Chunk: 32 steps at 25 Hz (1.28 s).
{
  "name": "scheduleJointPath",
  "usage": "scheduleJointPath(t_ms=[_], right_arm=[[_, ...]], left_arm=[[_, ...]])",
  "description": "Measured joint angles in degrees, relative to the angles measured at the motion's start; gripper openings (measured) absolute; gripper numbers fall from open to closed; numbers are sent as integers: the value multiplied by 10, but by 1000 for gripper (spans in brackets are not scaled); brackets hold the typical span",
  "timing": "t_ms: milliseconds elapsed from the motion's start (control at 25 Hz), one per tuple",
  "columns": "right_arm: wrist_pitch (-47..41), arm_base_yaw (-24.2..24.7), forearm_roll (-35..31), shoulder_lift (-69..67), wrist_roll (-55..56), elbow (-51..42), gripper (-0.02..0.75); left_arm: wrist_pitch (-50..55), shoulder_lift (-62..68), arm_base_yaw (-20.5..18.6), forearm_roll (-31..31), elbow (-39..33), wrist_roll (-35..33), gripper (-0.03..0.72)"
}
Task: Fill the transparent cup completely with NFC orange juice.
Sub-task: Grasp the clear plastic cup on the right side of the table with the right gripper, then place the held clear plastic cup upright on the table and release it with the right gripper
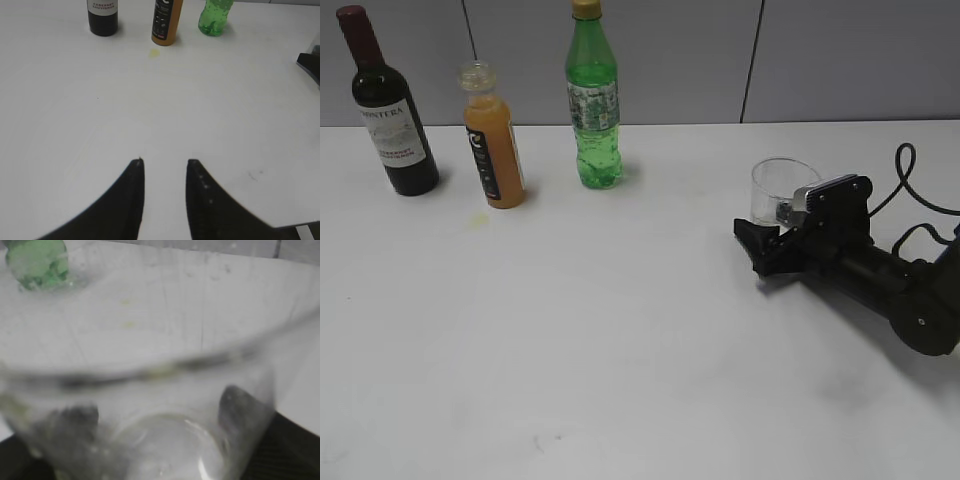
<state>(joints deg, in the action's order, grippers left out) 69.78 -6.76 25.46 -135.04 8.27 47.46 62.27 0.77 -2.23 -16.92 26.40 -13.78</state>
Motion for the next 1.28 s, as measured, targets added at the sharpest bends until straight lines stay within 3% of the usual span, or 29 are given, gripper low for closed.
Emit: scheduleJointPath(t_ms=[440,760,1040,1280], right_arm=[[-1,0,0,0,0,1,533],[-1,0,15,1,0,1,531],[-3,0,89,53,0,0,531],[-2,0,216,99,12,0,531]], left_arm=[[0,0,0,0,0,0,233],[0,0,0,0,0,0,233],[0,0,0,0,0,0,233],[0,0,0,0,0,0,233]])
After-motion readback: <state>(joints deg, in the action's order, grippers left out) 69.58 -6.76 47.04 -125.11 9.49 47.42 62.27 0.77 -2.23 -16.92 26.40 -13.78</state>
